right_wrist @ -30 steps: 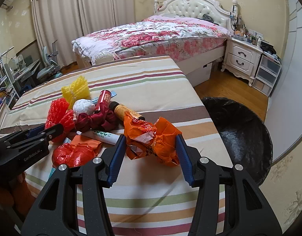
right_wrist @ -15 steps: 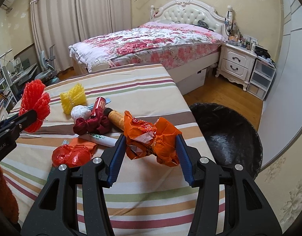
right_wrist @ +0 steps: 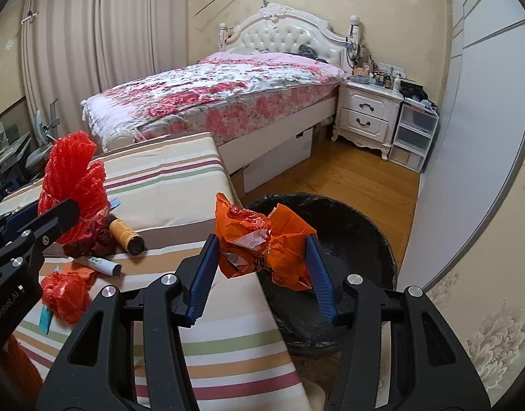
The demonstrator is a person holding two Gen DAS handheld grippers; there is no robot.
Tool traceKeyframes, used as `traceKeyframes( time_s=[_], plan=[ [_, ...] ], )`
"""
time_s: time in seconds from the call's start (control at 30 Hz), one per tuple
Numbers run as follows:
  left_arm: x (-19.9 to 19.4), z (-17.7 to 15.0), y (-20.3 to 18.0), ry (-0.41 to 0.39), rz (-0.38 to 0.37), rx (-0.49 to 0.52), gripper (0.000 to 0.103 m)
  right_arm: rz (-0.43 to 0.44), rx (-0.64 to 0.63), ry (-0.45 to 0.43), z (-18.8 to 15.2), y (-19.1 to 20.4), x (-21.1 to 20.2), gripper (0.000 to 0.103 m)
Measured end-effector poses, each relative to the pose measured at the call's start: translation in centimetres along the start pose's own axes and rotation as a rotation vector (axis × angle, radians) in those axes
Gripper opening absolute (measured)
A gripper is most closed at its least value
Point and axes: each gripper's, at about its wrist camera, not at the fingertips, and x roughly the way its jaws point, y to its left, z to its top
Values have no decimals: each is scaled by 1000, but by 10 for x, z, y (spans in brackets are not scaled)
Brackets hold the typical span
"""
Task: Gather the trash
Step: 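Carry both held items to the black bin and open both tools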
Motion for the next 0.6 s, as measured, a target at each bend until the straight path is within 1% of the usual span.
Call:
traceKeyframes(
  time_s=[0.13, 0.27, 0.5, 0.6],
  plan=[
    [20, 4, -23, 16, -27, 36, 39, -44, 32, 7, 1, -22, 11, 50],
    [40, 5, -44, 41, -41, 61, 40, -68, 71, 19, 2, -43, 22, 50],
    [78, 7, -67, 100, -46, 83, 40, -84, 108, 42, 2, -66, 42, 50],
    [88, 9, -73, 109, -48, 98, 40, -85, 123, 54, 2, -72, 50, 50]
  ],
)
